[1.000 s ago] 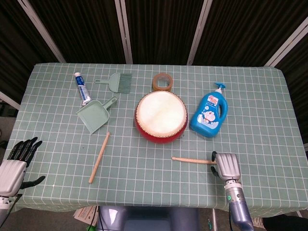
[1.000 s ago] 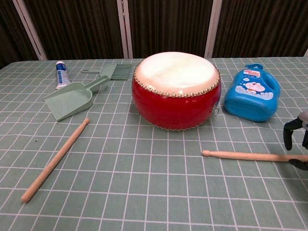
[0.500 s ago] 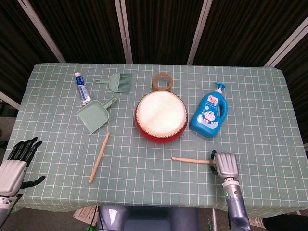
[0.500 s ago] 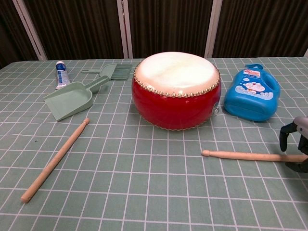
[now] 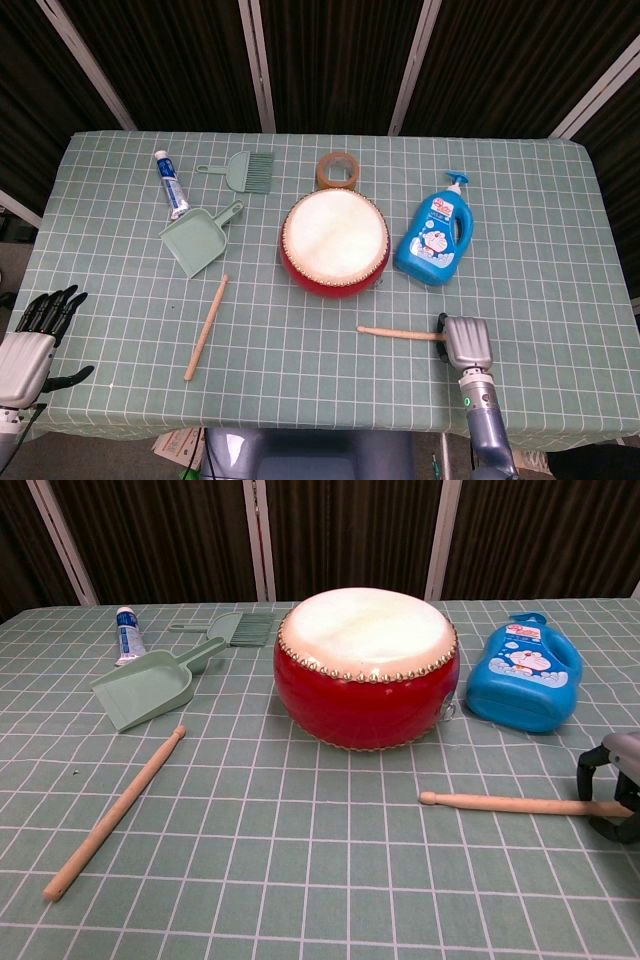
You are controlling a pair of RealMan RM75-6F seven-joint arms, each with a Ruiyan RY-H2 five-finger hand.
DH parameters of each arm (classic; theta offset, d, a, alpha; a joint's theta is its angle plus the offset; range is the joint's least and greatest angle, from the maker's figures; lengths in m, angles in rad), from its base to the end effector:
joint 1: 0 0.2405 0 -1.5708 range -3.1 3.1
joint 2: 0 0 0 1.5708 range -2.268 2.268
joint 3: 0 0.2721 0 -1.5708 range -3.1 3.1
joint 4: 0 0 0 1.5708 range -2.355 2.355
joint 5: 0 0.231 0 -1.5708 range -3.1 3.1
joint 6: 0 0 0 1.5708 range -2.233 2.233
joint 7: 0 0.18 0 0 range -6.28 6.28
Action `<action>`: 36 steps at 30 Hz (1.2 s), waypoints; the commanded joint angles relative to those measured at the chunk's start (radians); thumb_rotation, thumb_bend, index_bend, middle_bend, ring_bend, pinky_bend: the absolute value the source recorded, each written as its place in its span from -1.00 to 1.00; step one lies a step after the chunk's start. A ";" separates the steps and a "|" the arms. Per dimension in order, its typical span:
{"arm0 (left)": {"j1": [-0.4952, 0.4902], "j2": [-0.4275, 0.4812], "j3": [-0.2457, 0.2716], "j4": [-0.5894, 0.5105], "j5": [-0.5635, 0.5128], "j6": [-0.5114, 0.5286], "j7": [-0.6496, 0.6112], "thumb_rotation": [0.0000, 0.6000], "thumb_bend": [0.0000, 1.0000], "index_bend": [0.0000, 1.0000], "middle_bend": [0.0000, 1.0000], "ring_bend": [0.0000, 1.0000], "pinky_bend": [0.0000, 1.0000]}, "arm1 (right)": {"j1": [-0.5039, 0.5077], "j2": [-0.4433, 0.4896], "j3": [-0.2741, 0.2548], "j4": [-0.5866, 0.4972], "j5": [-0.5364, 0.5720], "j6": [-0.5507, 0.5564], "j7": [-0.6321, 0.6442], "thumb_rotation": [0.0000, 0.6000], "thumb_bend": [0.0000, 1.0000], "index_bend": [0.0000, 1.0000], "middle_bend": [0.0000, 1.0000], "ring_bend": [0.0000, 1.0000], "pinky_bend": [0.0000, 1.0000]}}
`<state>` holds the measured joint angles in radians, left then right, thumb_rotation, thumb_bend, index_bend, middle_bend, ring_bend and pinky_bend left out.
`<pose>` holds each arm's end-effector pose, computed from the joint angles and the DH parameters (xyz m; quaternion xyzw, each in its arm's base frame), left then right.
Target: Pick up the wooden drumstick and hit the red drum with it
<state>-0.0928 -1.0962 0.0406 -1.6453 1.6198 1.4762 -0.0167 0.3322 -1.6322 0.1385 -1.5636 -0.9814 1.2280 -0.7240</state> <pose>-0.3167 0.1990 0.1267 -0.6435 -0.3959 -0.3880 0.5278 -0.2734 -0.2845 -0.0502 0.6538 -0.4461 0.2234 0.5689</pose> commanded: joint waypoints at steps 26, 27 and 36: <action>0.003 -0.001 0.001 -0.003 0.001 0.004 0.004 1.00 -1.00 -1.00 -1.00 -1.00 -0.97 | -0.001 0.107 -0.012 -0.148 -0.125 0.069 0.102 1.00 0.46 0.96 1.00 1.00 0.91; 0.003 -0.002 0.001 -0.003 0.001 0.004 0.004 1.00 -1.00 -1.00 -1.00 -1.00 -0.97 | 0.000 0.126 -0.007 -0.172 -0.135 0.076 0.102 1.00 0.47 0.97 1.00 1.00 0.91; 0.003 -0.003 0.000 -0.002 0.002 0.005 0.007 1.00 -1.00 -1.00 -1.00 -1.00 -0.97 | 0.002 0.265 0.105 -0.350 -0.067 0.110 0.153 1.00 0.53 1.00 1.00 1.00 0.91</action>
<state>-0.0898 -1.0992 0.0407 -1.6470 1.6212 1.4811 -0.0102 0.3338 -1.4039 0.2063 -1.8719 -1.0883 1.3284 -0.5917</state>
